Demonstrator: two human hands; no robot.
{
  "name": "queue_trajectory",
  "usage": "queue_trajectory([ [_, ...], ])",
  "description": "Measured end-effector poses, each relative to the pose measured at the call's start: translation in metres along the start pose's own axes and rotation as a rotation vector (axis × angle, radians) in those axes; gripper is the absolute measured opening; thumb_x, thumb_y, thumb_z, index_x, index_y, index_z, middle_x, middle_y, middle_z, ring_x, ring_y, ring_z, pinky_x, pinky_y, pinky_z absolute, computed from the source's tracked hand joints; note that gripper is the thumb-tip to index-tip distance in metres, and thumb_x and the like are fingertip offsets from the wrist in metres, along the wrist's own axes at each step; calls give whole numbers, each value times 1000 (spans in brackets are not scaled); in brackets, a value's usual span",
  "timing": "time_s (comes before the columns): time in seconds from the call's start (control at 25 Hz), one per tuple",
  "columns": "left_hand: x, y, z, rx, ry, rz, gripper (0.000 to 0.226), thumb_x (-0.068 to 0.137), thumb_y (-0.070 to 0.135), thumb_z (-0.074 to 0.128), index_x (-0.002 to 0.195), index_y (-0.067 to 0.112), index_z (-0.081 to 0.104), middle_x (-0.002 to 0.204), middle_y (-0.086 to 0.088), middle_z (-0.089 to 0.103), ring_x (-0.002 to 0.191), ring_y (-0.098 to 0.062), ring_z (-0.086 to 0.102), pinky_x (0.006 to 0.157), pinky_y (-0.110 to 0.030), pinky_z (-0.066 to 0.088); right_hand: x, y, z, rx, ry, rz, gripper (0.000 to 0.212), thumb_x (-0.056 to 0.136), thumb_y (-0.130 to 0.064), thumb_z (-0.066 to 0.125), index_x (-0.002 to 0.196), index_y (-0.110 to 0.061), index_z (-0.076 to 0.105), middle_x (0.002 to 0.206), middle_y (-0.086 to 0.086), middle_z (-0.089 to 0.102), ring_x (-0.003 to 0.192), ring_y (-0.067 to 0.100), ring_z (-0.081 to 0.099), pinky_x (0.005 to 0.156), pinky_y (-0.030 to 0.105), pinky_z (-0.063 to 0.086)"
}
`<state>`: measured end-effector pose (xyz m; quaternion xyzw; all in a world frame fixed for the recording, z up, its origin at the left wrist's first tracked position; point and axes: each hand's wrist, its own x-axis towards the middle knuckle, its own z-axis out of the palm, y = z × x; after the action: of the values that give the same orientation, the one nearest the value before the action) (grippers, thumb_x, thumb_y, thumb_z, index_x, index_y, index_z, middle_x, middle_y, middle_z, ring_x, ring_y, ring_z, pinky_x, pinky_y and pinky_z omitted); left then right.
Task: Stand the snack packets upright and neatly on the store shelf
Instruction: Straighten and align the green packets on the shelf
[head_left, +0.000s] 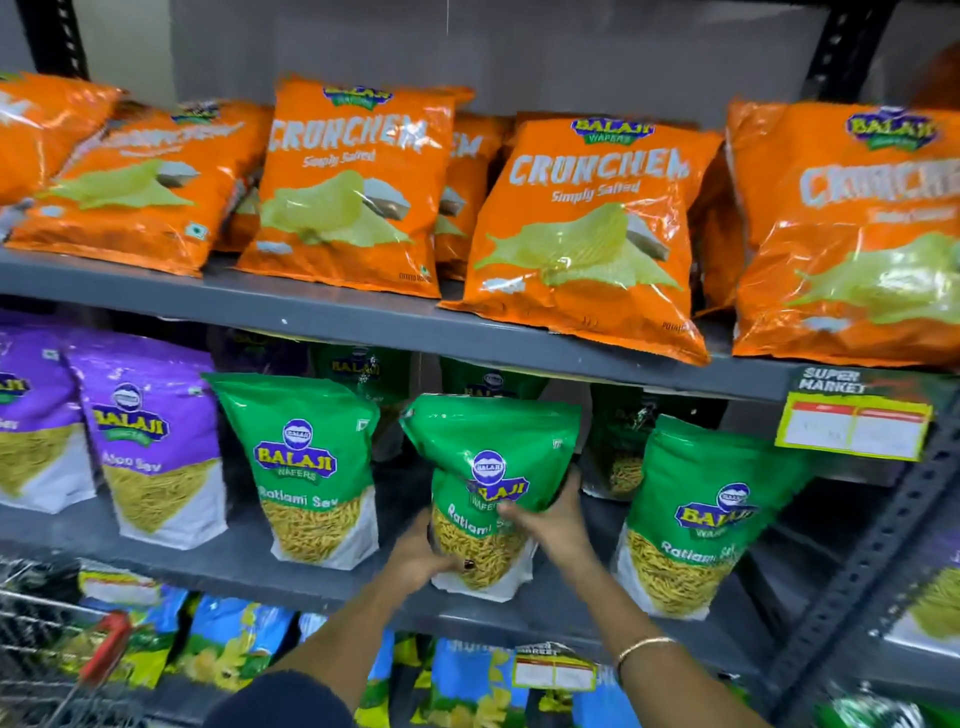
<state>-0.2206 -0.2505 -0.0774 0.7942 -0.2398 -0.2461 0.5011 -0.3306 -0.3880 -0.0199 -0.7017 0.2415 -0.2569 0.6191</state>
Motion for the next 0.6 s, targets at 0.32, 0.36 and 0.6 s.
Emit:
queue_trajectory([
  [0.32, -1, 1, -3, -4, 5, 27, 84, 70, 8, 77, 139, 6, 29, 138, -14, 51, 124, -25, 48, 93, -26, 37, 8, -153, 29, -1139, -161, -178, 40, 89, -37, 54, 125, -20, 55, 122, 10, 63, 111, 28, 58, 88, 33, 46],
  [0.36, -1, 0, -3, 3, 7, 31, 85, 70, 9, 77, 139, 6, 29, 138, -14, 52, 125, -26, 48, 96, -28, 39, 9, -154, 32, -1139, -131, -179, 38, 89, -35, 54, 124, -20, 56, 121, 10, 64, 111, 28, 58, 88, 32, 46],
  [0.6, -1, 2, -6, 61, -20, 19, 86, 73, 14, 75, 142, 8, 24, 140, -14, 49, 129, -28, 47, 106, -32, 37, -4, -101, -1, -501, 736, -367, 17, 90, -7, 48, 93, 5, 60, 93, 28, 59, 99, 37, 56, 83, 36, 34],
])
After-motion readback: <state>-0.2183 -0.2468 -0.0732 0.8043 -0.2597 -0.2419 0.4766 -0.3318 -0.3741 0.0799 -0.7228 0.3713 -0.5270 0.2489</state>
